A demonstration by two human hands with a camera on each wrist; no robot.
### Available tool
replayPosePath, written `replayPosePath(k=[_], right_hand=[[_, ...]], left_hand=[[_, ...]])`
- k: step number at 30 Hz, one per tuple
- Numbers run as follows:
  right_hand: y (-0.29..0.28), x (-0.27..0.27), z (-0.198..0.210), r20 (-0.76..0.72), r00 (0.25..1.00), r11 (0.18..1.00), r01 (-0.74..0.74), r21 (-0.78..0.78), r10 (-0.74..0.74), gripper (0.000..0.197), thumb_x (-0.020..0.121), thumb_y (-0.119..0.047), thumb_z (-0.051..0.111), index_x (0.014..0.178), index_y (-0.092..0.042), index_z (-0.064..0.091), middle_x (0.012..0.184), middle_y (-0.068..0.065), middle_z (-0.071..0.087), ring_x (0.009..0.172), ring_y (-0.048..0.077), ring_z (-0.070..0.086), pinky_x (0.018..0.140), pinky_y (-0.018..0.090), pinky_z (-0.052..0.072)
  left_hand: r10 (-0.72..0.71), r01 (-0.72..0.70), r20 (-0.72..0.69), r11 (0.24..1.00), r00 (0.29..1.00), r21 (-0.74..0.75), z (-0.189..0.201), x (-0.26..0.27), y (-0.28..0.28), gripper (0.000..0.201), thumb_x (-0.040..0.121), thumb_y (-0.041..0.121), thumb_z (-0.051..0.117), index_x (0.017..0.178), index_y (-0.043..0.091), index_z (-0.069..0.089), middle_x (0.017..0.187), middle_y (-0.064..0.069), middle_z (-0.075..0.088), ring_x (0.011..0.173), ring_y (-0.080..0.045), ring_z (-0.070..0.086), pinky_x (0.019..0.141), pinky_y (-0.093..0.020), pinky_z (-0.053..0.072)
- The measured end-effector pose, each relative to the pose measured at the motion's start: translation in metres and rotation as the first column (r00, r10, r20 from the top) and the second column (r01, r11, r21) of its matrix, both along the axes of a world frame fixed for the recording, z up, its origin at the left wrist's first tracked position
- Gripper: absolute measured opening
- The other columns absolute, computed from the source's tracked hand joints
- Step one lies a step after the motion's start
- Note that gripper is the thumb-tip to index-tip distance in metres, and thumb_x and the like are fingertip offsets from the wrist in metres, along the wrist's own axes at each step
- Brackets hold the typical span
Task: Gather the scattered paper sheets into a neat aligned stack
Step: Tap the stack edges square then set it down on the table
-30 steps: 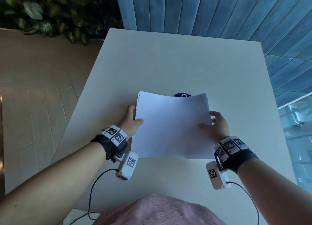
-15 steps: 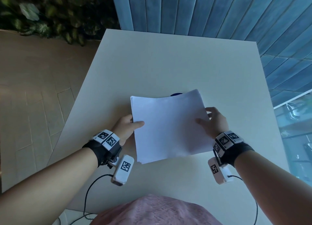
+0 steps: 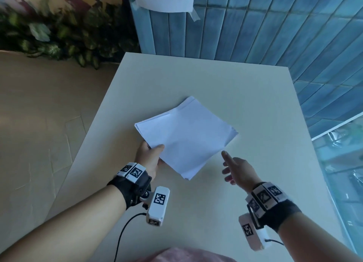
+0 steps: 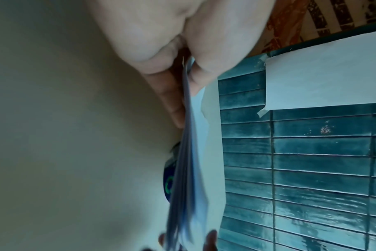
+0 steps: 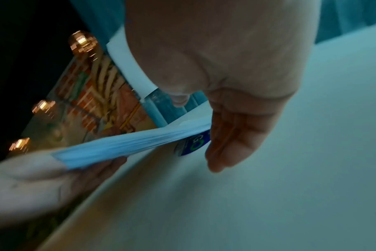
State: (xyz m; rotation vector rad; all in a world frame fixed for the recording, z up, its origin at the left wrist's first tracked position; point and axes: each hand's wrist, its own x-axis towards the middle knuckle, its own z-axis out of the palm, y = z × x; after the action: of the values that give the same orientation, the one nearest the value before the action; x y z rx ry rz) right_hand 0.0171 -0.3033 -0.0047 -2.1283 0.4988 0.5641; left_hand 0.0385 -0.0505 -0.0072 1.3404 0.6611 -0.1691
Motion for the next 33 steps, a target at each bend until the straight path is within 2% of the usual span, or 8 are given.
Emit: replayPosePath(k=[4,8,13,17,21,24,27,33], right_hand=[[0.015,0.008,-0.009,-0.176,0.949,0.858,0.311,0.408,-0.260,0.045,0.092,-0.051,0.053,0.094,-0.008,0.062,0.094,0.018,0.072,0.080,0.034,0.071,0.072,0.039,0.059],[0.017,0.018,-0.024,-0.047,0.955,0.940,0.295,0.172,-0.291,0.046,0.069,-0.040,0.072,0.090,0.001,0.062,0.095,0.020,0.069,0.086,0.037,0.065,0.074,0.046,0.054],[-0.004,0.021,-0.034,-0.010,0.970,0.967,0.245,0.074,-0.245,0.036,0.082,-0.024,0.072,0.103,0.002,0.059,0.101,0.014,0.067,0.094,0.032,0.064,0.079,0.041,0.052],[-0.028,0.022,-0.039,-0.044,0.981,0.979,0.194,0.068,-0.191,0.049,0.078,-0.028,0.076,0.114,0.000,0.057,0.109,0.014,0.066,0.100,0.033,0.065,0.090,0.050,0.053],[-0.039,0.018,-0.041,-0.056,0.991,0.987,0.127,0.103,-0.122,0.061,0.070,-0.035,0.080,0.115,-0.005,0.053,0.110,0.015,0.066,0.100,0.035,0.065,0.089,0.053,0.053],[-0.037,0.015,-0.038,-0.077,0.993,0.987,0.096,0.127,-0.086,0.043,0.078,-0.020,0.078,0.110,-0.007,0.052,0.104,0.016,0.067,0.094,0.034,0.067,0.087,0.049,0.055],[-0.034,0.017,-0.032,-0.024,1.000,0.996,-0.006,0.093,0.009,0.032,0.078,-0.010,0.075,0.105,-0.010,0.059,0.097,0.009,0.069,0.088,0.027,0.067,0.077,0.035,0.053],[-0.023,0.034,-0.031,-0.035,0.995,0.993,0.099,0.058,-0.097,0.064,0.049,-0.027,0.074,0.108,-0.006,0.057,0.096,0.011,0.067,0.088,0.029,0.068,0.075,0.039,0.058]], left_hand=[[-0.055,0.057,0.016,0.990,0.998,-0.130,0.012,-0.012,-0.025,0.034,0.088,-0.009,0.051,0.109,0.018,0.056,0.104,-0.001,0.068,0.088,-0.022,0.065,0.047,-0.023,0.050],[-0.194,0.188,-0.007,0.958,0.981,-0.218,0.007,-0.033,-0.039,0.035,0.090,-0.007,0.056,0.117,0.015,0.057,0.109,-0.005,0.070,0.084,-0.021,0.069,0.057,-0.029,0.057],[-0.204,0.200,0.015,0.941,0.979,-0.272,0.002,-0.033,-0.022,0.020,0.089,0.013,0.063,0.108,0.008,0.065,0.107,-0.017,0.069,0.085,-0.026,0.066,0.073,-0.033,0.059],[-0.146,0.103,-0.131,0.951,0.980,-0.290,-0.004,-0.018,0.006,0.028,0.089,0.039,0.061,0.100,0.013,0.062,0.088,-0.007,0.069,0.072,-0.019,0.065,0.058,-0.029,0.052],[-0.458,0.436,-0.207,0.888,0.865,-0.145,-0.002,-0.008,0.013,0.033,0.093,0.037,0.057,0.111,0.011,0.064,0.103,-0.012,0.072,0.077,-0.019,0.068,0.062,-0.026,0.053],[-0.549,0.574,-0.224,0.817,0.805,0.060,-0.001,0.000,0.004,0.028,0.098,0.035,0.049,0.104,0.013,0.064,0.106,0.001,0.069,0.095,-0.009,0.064,0.080,-0.022,0.047],[-0.637,0.692,-0.271,0.669,0.722,0.272,-0.008,0.010,0.000,0.048,0.092,0.051,0.047,0.114,0.011,0.063,0.115,-0.001,0.068,0.109,-0.020,0.062,0.103,-0.040,0.044],[-0.624,0.735,-0.396,0.513,0.674,0.443,-0.014,0.022,-0.015,0.021,0.089,0.036,0.052,0.092,0.015,0.053,0.088,-0.005,0.062,0.077,-0.022,0.057,0.074,-0.032,0.046]])
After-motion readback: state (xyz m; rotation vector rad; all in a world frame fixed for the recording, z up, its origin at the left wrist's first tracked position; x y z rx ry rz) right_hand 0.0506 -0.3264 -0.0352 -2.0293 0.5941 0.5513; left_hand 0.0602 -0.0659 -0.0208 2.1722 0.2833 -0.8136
